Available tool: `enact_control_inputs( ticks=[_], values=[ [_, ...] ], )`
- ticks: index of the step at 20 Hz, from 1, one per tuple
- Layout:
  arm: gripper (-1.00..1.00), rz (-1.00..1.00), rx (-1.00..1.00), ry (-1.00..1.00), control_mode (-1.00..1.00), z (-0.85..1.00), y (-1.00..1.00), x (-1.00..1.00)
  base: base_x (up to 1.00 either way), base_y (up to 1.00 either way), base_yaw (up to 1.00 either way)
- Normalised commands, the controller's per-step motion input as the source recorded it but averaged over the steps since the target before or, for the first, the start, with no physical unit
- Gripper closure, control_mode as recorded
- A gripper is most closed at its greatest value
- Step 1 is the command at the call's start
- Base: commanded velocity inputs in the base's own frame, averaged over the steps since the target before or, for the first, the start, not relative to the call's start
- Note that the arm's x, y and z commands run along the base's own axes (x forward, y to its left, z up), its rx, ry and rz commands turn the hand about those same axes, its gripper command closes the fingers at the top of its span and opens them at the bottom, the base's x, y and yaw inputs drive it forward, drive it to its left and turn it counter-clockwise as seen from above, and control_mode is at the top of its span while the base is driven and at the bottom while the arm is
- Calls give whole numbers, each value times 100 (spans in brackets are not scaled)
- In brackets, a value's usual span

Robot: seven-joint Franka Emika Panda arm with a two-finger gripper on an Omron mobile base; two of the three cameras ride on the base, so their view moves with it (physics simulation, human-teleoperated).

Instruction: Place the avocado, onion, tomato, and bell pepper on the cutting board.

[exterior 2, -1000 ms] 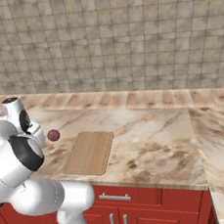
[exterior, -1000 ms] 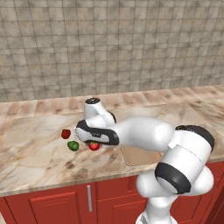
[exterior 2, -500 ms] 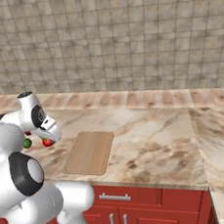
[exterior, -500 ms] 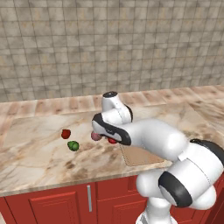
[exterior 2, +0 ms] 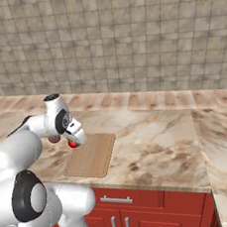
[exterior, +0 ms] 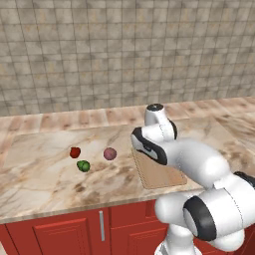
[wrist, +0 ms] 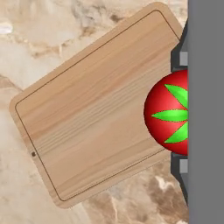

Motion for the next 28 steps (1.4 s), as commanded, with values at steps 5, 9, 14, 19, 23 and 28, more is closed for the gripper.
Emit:
enact_control_inputs(
  ticks=[5,9,14,19,23,28],
  values=[
    [100,-8,5,-5,-100,-1,-91,48,0,0,0],
    [100,0,8,-3,-100,0,-37,69,0,0,0],
    [100,1,0,0,-100,-1,-1,12,0,0,0],
    [100,0,0,0,-100,-15,0,7,0,0,0],
    [100,0,0,0,-100,-31,0,5,0,0,0],
    [100,0,1,0,-100,-24,0,3,0,0,0]
  ],
)
